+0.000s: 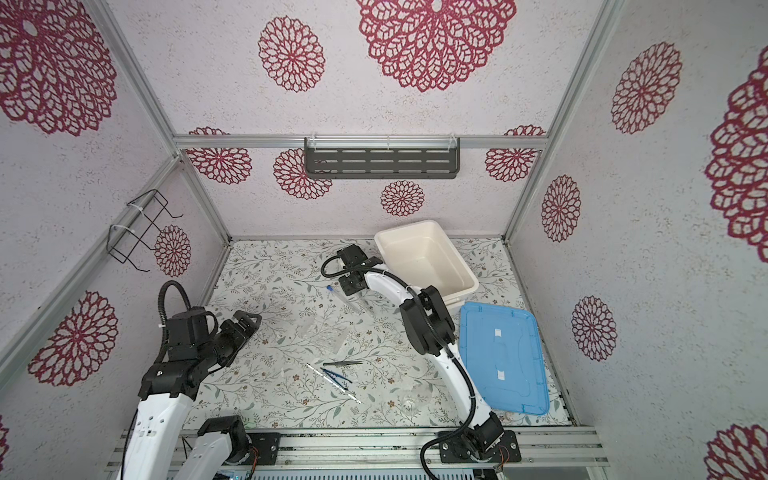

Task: Organize the chemistry lab equipment
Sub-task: 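Lift the test tube with the right gripper and carry it toward the left gripper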

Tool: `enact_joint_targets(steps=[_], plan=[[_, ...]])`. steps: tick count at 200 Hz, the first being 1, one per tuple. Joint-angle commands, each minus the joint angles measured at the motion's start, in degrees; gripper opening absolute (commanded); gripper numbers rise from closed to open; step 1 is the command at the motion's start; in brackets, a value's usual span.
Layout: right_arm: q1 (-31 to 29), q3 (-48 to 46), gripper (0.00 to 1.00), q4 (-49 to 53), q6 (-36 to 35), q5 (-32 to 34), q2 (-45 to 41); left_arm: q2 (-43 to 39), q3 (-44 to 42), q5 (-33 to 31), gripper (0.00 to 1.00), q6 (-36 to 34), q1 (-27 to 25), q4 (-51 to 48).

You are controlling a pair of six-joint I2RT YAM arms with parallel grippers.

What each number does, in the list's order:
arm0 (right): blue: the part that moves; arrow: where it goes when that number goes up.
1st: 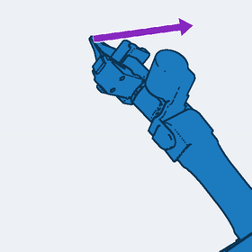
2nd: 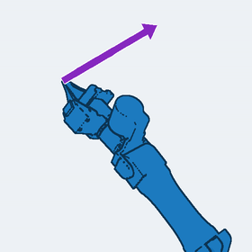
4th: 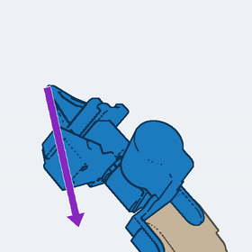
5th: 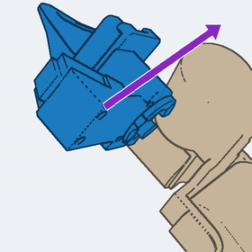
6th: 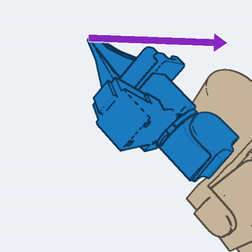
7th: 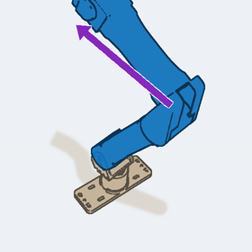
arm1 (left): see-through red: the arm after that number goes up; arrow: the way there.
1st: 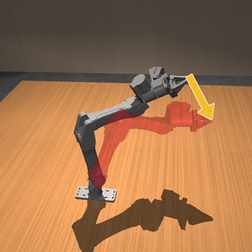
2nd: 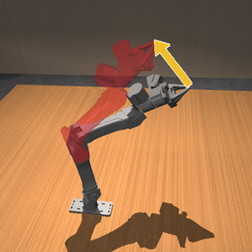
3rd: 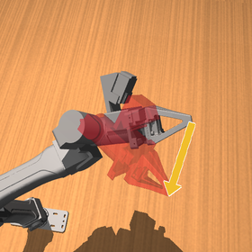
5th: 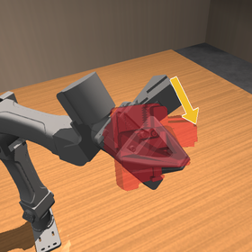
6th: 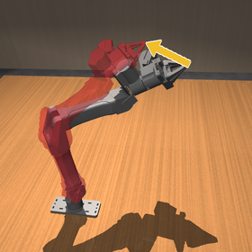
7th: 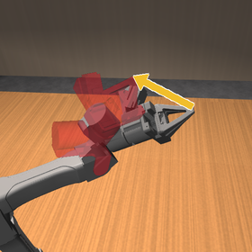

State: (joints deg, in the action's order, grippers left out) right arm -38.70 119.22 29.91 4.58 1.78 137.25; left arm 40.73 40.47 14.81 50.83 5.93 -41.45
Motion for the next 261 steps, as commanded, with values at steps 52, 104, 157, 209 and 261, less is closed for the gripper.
enact_joint_targets(steps=[52,104,157,209,261], plan=[[-4.61,-22.94,0.14,-23.92,-0.34,-7.10,-26.32,3.21,1.05,26.71,0.99,7.00,-1.50,21.20],[-8.92,-43.78,0.16,-47.38,0.70,-13.90,-36.19,13.56,11.38,32.33,0.99,4.47,-5.46,17.28],[-12.54,-54.27,0.15,-66.55,0.07,-16.33,-37.00,23.55,21.25,31.38,0.90,-3.54,-6.63,6.66],[-12.54,-54.90,0.14,-77.93,1.43,-13.80,-32.78,26.68,22.23,25.21,0.89,-5.83,-6.89,4.56],[-12.46,-52.94,0.09,-96.01,6.23,-8.84,-24.80,25.69,20.40,19.05,0.91,-3.63,-6.77,7.00]])
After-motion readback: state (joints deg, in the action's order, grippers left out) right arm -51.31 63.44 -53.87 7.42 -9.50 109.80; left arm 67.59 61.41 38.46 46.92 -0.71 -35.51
